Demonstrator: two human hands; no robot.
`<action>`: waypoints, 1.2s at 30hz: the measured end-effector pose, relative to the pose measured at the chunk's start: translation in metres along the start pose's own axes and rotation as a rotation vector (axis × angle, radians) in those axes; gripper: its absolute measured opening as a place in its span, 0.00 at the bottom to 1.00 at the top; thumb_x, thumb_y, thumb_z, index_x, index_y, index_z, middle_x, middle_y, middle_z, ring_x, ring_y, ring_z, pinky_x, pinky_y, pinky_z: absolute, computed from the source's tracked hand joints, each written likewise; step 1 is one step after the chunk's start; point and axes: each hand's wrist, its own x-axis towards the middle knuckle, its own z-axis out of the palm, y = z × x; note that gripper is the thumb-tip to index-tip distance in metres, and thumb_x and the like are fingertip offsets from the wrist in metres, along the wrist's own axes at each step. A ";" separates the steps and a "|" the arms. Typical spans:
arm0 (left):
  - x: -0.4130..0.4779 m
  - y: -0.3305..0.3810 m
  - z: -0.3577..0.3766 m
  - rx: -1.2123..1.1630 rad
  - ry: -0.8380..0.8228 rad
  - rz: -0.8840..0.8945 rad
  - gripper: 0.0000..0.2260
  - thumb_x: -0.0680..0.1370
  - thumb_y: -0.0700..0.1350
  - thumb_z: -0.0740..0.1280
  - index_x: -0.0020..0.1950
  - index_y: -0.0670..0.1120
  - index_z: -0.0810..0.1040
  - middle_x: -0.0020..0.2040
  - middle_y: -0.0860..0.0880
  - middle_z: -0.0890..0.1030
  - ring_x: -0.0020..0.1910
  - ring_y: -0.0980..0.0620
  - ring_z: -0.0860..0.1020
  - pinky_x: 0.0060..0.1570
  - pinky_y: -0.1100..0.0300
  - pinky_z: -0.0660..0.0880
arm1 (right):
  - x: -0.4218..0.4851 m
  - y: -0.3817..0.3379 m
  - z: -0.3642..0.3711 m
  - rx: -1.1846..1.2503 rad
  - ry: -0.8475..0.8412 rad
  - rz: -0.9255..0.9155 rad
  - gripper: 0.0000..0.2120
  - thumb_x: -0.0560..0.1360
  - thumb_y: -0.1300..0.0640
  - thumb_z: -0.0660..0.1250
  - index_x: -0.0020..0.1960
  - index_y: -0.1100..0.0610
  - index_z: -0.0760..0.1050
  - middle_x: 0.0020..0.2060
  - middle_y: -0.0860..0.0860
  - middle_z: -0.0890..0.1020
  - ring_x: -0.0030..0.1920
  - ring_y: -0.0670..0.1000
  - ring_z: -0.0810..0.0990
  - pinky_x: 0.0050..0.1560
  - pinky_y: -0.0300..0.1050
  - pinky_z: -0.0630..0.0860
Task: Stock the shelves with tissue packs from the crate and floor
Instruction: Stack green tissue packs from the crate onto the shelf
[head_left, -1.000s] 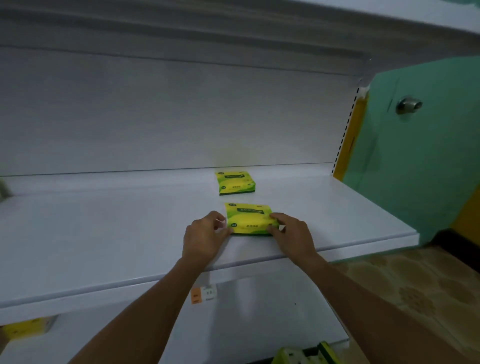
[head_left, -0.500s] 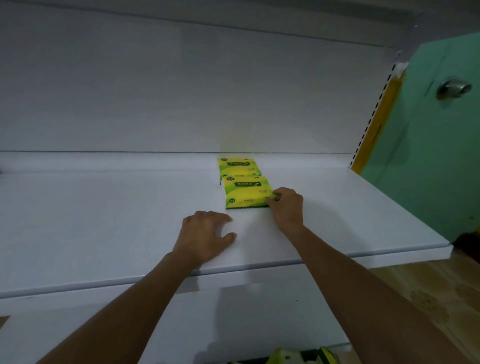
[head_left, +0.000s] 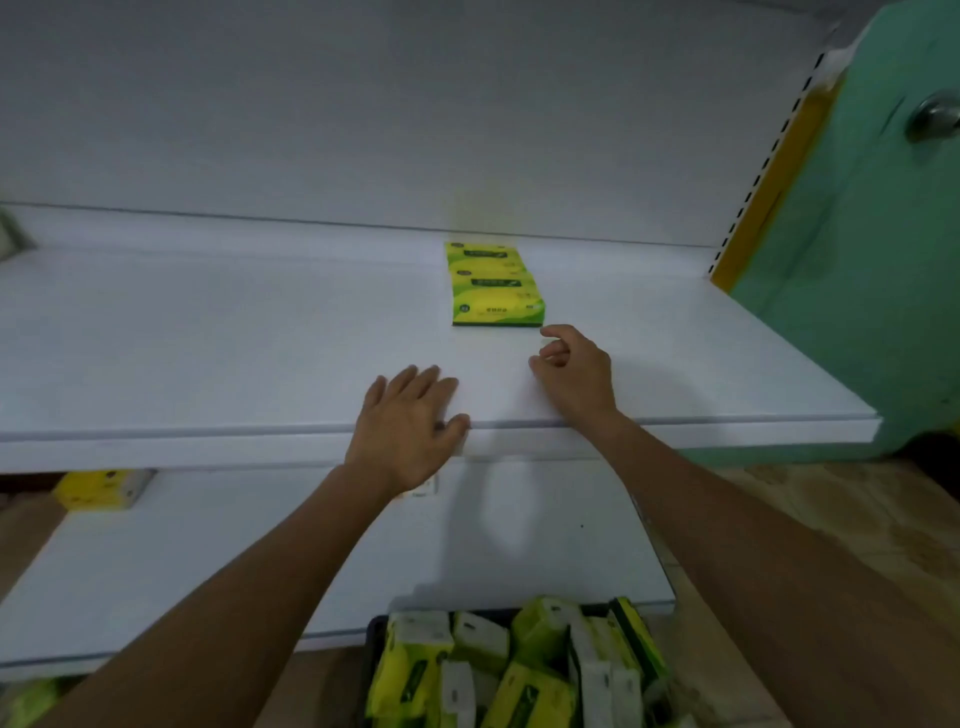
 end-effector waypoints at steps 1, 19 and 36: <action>-0.010 0.003 0.002 -0.006 0.013 -0.011 0.34 0.70 0.63 0.44 0.74 0.51 0.59 0.76 0.50 0.57 0.75 0.50 0.53 0.72 0.53 0.47 | -0.013 0.000 -0.003 0.028 -0.009 -0.019 0.16 0.71 0.64 0.66 0.59 0.60 0.76 0.43 0.54 0.79 0.43 0.49 0.76 0.47 0.33 0.70; -0.197 0.029 0.208 -0.281 -0.440 -0.194 0.17 0.76 0.49 0.63 0.64 0.52 0.74 0.66 0.46 0.70 0.67 0.46 0.67 0.64 0.57 0.66 | -0.259 0.190 0.041 -0.383 -0.708 0.278 0.21 0.77 0.58 0.61 0.69 0.60 0.65 0.68 0.57 0.68 0.67 0.56 0.67 0.62 0.42 0.66; -0.167 0.018 0.198 -0.291 -0.518 -0.245 0.25 0.72 0.54 0.66 0.68 0.50 0.68 0.65 0.46 0.70 0.66 0.46 0.67 0.64 0.57 0.66 | -0.204 0.179 0.038 -0.362 -0.825 0.285 0.17 0.66 0.60 0.75 0.51 0.64 0.76 0.49 0.56 0.76 0.53 0.54 0.75 0.38 0.42 0.68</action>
